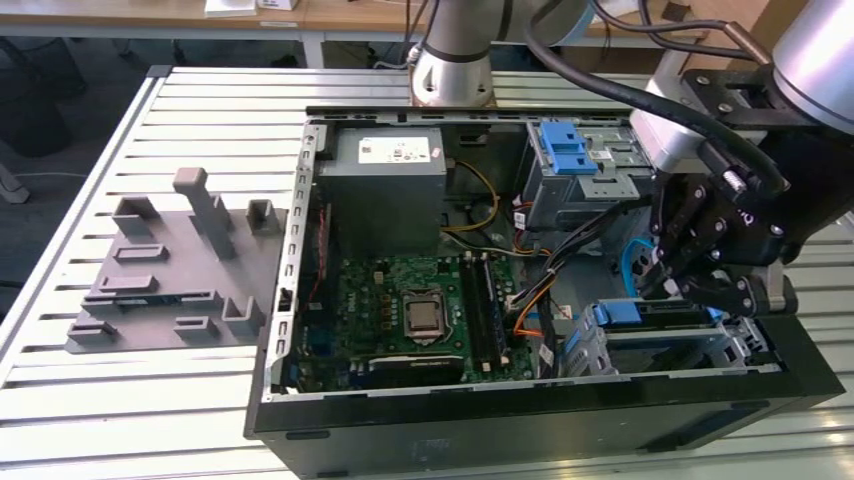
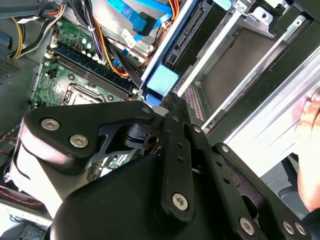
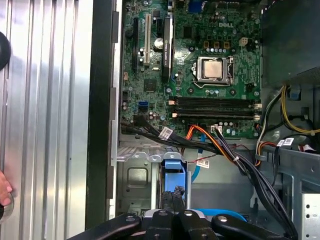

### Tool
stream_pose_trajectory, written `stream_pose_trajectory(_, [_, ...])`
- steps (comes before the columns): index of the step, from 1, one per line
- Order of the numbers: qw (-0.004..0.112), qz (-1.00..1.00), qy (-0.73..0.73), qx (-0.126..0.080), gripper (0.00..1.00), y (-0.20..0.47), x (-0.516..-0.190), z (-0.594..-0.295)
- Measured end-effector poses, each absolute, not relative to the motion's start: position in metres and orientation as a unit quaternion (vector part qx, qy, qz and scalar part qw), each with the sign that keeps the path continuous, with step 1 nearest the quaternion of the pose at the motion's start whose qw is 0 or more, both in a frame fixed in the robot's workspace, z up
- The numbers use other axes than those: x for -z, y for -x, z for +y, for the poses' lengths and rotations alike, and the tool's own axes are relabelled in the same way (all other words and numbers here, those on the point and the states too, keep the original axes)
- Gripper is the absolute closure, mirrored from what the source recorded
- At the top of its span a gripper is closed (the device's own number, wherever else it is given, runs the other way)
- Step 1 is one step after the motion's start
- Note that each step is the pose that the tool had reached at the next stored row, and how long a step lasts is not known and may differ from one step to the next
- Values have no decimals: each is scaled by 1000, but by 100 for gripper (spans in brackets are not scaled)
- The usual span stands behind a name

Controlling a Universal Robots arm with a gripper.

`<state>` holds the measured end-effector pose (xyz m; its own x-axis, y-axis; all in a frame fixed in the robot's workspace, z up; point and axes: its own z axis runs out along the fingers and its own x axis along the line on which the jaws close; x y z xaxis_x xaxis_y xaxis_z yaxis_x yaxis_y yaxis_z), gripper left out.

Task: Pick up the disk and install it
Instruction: 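Insert the disk into the insertion slot, then insert the first disk wire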

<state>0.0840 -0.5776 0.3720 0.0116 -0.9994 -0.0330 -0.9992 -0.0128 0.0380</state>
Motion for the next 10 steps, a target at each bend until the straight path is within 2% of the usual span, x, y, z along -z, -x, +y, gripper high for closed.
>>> stream_pose_trajectory(10, [2,-703,-711,25,89,-88,-371,-578])
